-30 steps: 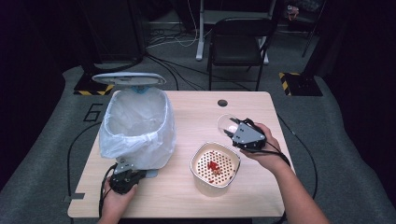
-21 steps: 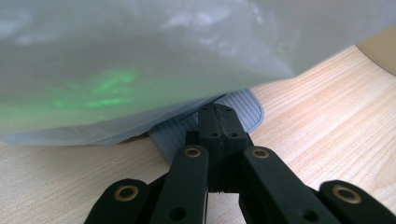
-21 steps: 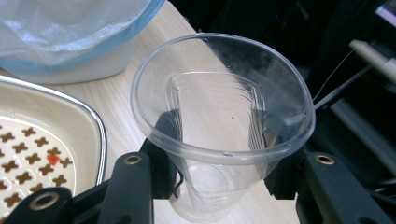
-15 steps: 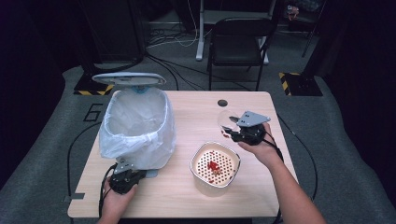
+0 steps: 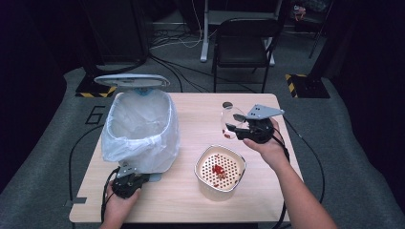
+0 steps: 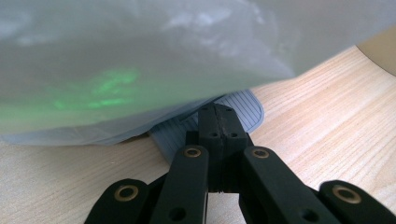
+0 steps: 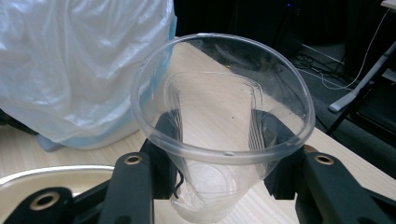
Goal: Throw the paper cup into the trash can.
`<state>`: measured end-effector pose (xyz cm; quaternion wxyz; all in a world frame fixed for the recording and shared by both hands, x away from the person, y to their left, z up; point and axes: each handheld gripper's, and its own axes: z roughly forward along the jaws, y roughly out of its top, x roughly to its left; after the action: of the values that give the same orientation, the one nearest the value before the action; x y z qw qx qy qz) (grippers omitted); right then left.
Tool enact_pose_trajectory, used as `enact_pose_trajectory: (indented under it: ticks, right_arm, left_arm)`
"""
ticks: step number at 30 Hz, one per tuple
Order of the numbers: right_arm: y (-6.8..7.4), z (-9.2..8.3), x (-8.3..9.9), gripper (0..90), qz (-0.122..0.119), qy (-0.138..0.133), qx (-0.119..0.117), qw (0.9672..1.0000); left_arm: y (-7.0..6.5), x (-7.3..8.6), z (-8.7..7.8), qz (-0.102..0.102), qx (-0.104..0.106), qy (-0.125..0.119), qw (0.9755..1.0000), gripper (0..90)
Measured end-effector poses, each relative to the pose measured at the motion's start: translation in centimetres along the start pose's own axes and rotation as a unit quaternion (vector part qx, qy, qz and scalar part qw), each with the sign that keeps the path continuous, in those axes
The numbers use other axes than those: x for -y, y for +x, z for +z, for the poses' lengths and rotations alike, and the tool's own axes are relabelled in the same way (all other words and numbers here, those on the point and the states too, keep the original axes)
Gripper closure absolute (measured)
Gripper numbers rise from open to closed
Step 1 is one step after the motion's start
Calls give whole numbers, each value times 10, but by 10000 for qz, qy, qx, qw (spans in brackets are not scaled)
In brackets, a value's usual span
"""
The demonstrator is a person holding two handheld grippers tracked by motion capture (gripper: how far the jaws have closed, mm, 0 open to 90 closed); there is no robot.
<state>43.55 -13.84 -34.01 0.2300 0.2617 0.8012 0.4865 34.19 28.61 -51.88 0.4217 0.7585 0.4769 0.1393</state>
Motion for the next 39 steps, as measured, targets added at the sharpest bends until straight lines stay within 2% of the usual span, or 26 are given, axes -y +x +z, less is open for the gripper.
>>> enact_pose_trajectory:
  ticks: [5, 8, 12, 16, 17, 21, 22, 25, 30, 35, 37, 39]
  right_arm:
    - [6, -1, -12, 540, 7, -18, -21, 10000]
    - [10, -2, -18, 540, 113, -23, -100, 9999]
    - [16, -1, -26, 540, 55, -27, -144, 9999]
    - [19, 0, -35, 540, 194, -63, -305, 9993]
    - [21, 1, -37, 540, 238, -73, -347, 9991]
    - [26, 6, -49, 540, 173, -145, -437, 9988]
    - [28, 7, -52, 540, 249, -145, -492, 9984]
    - [38, 12, -63, 540, 114, -168, -584, 9981]
    - [52, 19, -78, 540, 46, -293, -773, 9966]
    - [62, 31, -93, 539, -58, -272, -908, 9955]
    - [67, 35, -99, 540, -69, -303, -945, 9950]
    - [72, 38, -106, 540, -135, -304, -1009, 9943]
  left_arm:
    - [0, 0, 0, 15, 21, 22, 10000, 900]
    - [0, 0, 0, 21, 29, 22, 10000, 900]
    - [0, 0, 0, 16, 23, 9, 10000, 900]
    - [0, 0, 0, 14, 24, 8, 10000, 900]
    - [0, 0, 0, -49, 1, -31, 10000, 900]
    - [0, 0, 0, -34, 3, -21, 10000, 900]
    - [0, 0, 0, -38, 3, -23, 10000, 900]
    - [0, 0, 0, -2, 19, 20, 10000, 900]
    - [1, 0, 0, 0, 45, 24, 10000, 900]
    - [1, 0, 0, 27, -3, 41, 10000, 900]
    - [-1, 0, 1, -82, -12, -44, 10000, 900]
    - [0, 0, 0, -42, -2, 14, 10000, 900]
